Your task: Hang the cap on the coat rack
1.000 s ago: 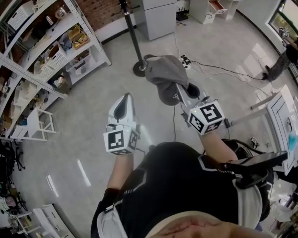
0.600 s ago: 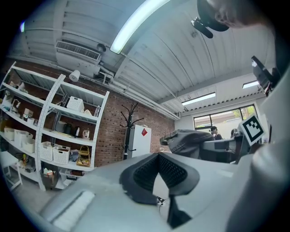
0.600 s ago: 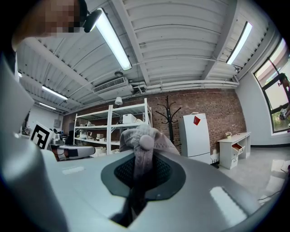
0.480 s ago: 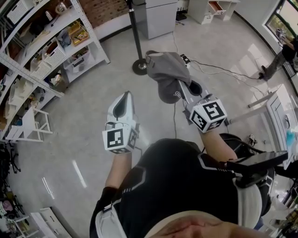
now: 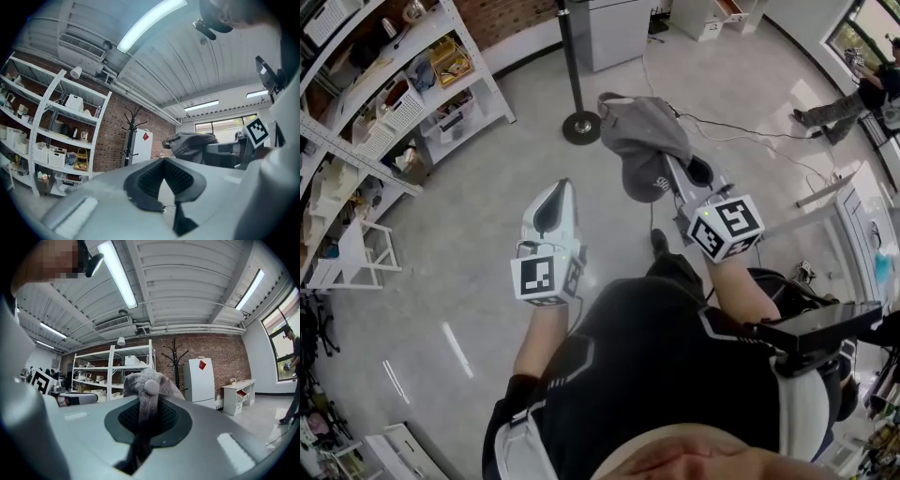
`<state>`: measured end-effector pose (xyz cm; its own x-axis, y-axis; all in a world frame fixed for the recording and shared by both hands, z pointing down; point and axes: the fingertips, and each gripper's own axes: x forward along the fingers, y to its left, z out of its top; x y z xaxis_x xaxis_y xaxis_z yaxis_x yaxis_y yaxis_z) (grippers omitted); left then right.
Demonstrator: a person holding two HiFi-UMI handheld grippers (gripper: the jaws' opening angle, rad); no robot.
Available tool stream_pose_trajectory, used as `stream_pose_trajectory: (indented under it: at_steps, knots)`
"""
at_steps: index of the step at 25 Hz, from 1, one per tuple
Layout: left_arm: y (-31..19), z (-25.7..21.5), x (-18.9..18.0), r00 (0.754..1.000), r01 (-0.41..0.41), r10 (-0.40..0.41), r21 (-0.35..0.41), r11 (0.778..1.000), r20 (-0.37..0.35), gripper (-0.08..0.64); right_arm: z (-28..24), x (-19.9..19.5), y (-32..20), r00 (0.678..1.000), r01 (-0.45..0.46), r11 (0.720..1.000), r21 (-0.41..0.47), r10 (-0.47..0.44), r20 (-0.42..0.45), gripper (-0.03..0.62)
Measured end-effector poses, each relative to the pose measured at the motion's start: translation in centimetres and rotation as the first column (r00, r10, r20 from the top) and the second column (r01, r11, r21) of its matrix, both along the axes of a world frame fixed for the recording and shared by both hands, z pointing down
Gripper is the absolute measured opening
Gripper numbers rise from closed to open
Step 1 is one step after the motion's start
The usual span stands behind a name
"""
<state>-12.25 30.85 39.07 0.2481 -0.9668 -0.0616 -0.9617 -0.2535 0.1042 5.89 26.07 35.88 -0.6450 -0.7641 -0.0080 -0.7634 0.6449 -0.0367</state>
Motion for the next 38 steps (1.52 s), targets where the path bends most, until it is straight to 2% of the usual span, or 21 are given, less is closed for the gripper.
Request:
stream_pose_trajectory:
  at_steps: [5,12,17,23,28,33,38]
  knots:
    - [-1.9,0.6,-1.7,0.998,0.053,-0.053,-0.02,0.998,0.019,0.0,0.0,-1.4,-2.2,1.0,0.021,1.0,0.004,-0.021,0.021,0.02]
    - [-5.6,0.0,-1.7,0.997,0.066,-0.066,-0.006,0.998,0.039,0.0,-0.1,-1.7,-7.2,0.996,0.052,0.999,0.009,-0.053,0.068,0.02]
    - [-10.4,-0.4,-0.9,0.997,0.055,-0.054,-0.002,0.999,0.047,0.001,-0.3,-1.1,-11.8,0.995,0.062,0.998,0.013,-0.063,0.079,0.02]
    - [-16.6,-0.5,0.6,0.997,0.061,-0.059,-0.024,0.998,0.055,0.0,-0.4,0.3,-17.5,0.994,0.067,0.998,0.007,-0.068,0.087,0.02]
    - [-20.4,-1.2,1.6,0.993,0.098,-0.096,-0.025,0.995,0.061,0.0,-0.5,2.1,-21.4,0.992,0.069,0.998,-0.007,-0.068,0.102,0.02]
    - [-24.4,-1.3,3.0,0.993,0.102,-0.098,-0.043,0.994,0.069,0.0,-0.5,3.3,-24.8,0.995,0.084,0.996,0.018,-0.085,0.06,0.02]
    - [-27.8,-1.7,4.6,0.991,0.108,-0.104,-0.035,0.994,0.088,0.0,-0.9,5.4,-28.2,0.991,0.079,0.996,0.028,-0.082,0.105,0.02]
